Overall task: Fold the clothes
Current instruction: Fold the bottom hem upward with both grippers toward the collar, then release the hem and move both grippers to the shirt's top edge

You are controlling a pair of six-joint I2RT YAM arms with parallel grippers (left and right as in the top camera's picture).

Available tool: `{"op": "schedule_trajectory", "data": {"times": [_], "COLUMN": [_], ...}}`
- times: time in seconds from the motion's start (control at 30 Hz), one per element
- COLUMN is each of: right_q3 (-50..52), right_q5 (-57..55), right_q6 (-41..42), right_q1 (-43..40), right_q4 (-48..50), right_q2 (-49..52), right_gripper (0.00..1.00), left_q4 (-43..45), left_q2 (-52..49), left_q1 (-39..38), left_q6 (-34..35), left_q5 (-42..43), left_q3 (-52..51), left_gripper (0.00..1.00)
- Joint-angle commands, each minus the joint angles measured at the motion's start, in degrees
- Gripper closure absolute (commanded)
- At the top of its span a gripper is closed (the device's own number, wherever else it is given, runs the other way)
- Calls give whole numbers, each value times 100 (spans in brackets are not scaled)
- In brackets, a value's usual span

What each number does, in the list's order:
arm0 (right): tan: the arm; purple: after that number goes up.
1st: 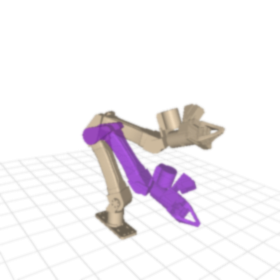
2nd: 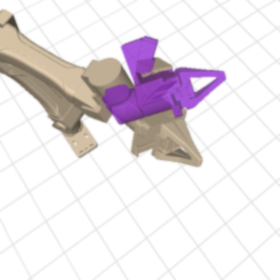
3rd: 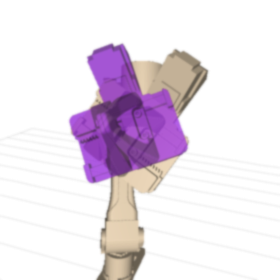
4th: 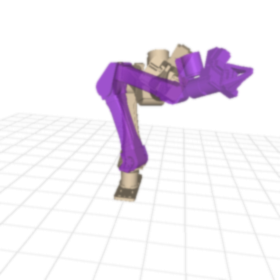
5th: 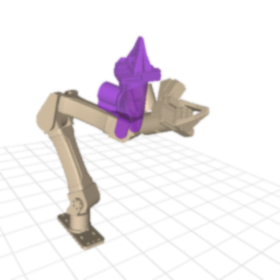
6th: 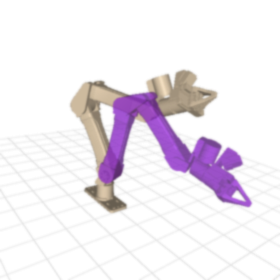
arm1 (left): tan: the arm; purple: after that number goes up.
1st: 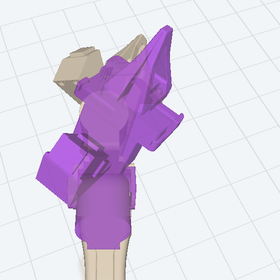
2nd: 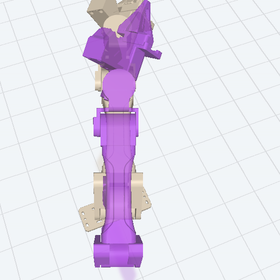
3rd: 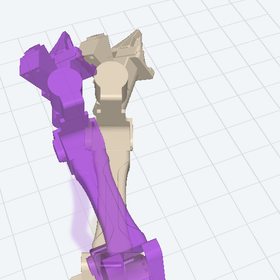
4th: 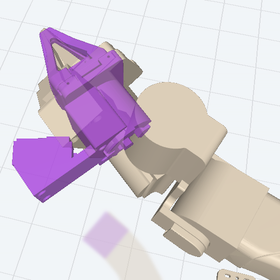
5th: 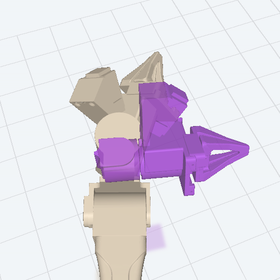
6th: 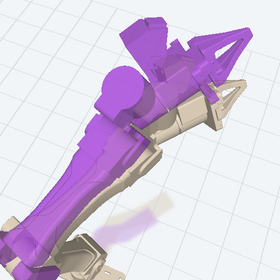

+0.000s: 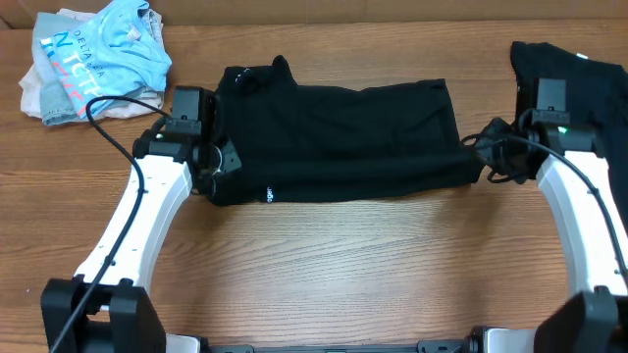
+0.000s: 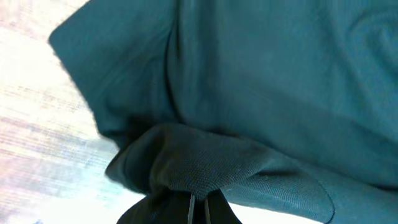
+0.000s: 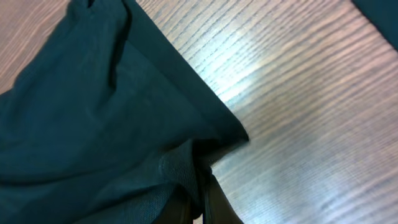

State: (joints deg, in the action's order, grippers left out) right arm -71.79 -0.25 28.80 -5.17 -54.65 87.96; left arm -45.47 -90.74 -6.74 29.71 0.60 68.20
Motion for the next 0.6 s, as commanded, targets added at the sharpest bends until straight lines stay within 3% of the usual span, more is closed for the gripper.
{"op": "schedule_trajectory", "data": {"times": [0.0, 0.37, 0.57], "right_q3": [17, 17, 17], "right_q5": [-98, -98, -98], "right_q6": [44, 42, 92], "right_q1": [-33, -31, -31], "right_q4": [210, 785, 1285], "right_q2": [282, 938, 1305], "right_gripper": [96, 96, 96], "left_q4": [243, 1161, 1631], "left_q2": [-138, -883, -1207], "left_q1": [-2, -2, -2], "left_q6": [48, 9, -7], "left_q5": [-232, -251, -254], "left_q3": [101, 101, 101], "left_gripper": [96, 86, 87]}}
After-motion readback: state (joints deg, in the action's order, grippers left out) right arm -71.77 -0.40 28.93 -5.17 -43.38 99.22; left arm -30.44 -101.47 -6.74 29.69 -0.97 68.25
